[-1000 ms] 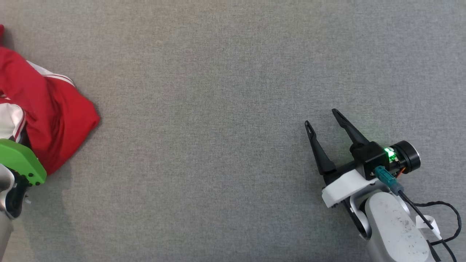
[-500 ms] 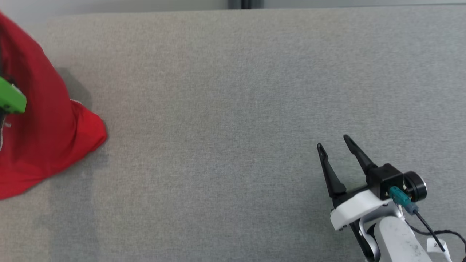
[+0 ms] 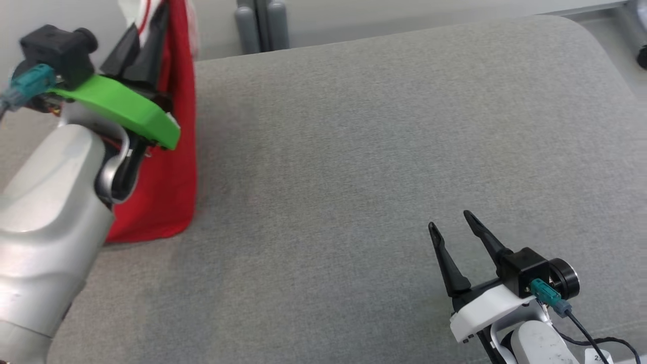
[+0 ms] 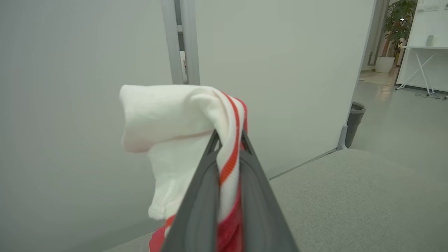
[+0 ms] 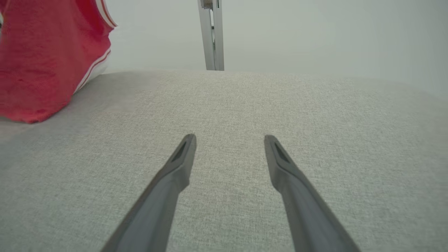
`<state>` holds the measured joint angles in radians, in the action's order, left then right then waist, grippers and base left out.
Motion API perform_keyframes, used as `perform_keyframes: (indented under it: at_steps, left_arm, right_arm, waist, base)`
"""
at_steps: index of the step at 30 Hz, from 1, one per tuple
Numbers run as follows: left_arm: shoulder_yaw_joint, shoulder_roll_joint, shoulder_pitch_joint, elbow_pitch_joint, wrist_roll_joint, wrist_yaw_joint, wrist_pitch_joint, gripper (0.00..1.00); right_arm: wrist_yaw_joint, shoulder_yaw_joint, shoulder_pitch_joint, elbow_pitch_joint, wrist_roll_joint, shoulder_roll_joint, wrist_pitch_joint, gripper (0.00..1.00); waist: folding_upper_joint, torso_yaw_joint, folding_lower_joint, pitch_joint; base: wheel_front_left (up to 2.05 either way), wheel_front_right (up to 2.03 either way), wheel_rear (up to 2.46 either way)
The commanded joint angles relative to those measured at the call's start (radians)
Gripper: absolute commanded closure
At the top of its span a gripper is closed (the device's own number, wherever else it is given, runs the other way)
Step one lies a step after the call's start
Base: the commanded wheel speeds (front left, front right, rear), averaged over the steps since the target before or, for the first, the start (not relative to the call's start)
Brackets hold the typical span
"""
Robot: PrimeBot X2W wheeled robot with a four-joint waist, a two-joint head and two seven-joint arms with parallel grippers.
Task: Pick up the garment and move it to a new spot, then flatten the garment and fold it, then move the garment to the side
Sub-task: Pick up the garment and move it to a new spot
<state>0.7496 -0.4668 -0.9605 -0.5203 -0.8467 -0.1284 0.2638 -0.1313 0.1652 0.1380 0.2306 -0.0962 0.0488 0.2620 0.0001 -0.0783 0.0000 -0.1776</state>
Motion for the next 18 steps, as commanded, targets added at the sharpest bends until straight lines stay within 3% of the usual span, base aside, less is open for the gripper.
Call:
perform_keyframes:
  at_steps: [1, 11, 12, 13, 14, 18]
  left_arm:
    - [0.009, 0.021, 0.003, 0.011, 0.000, -0.003, 0.001, 1.00]
    - [0.071, 0.173, 0.060, 0.040, -0.014, -0.003, 0.001, 1.00]
    - [0.066, 0.180, 0.071, 0.038, -0.002, -0.003, 0.001, 0.75]
    - [0.056, 0.185, 0.086, 0.031, 0.002, -0.003, 0.001, 0.05]
    - [0.043, 0.190, 0.105, 0.020, 0.014, -0.003, 0.001, 0.00]
    - [-0.017, 0.196, 0.183, -0.012, 0.060, -0.002, 0.001, 0.00]
  right_arm:
    - [0.001, 0.000, -0.010, -0.006, -0.003, 0.004, 0.005, 0.00]
    - [0.001, 0.016, -0.027, -0.015, -0.010, 0.003, 0.005, 0.00]
    - [0.001, 0.016, -0.029, -0.015, -0.010, 0.003, 0.005, 0.00]
    - [0.001, 0.014, -0.030, -0.015, -0.010, 0.003, 0.005, 0.00]
    - [0.001, 0.012, -0.029, -0.014, -0.010, 0.003, 0.005, 0.00]
    - [0.001, 0.007, -0.023, -0.015, -0.008, 0.003, 0.005, 0.00]
  waist:
    - [-0.0001, -0.079, 0.0000, 0.011]
    - [-0.0001, -0.165, 0.0000, -0.005]
    - [-0.0001, -0.167, 0.0000, -0.005]
    - [-0.0001, -0.168, 0.0000, -0.004]
    - [-0.0001, -0.168, 0.0000, -0.002]
    - [-0.0001, -0.158, 0.0000, 0.007]
  base:
    - [0.00, 0.00, 0.00]
    - [0.00, 0.00, 0.00]
    - [0.00, 0.00, 0.00]
    - [0.00, 0.00, 0.00]
    - [0.00, 0.00, 0.00]
    - [0.00, 0.00, 0.00]
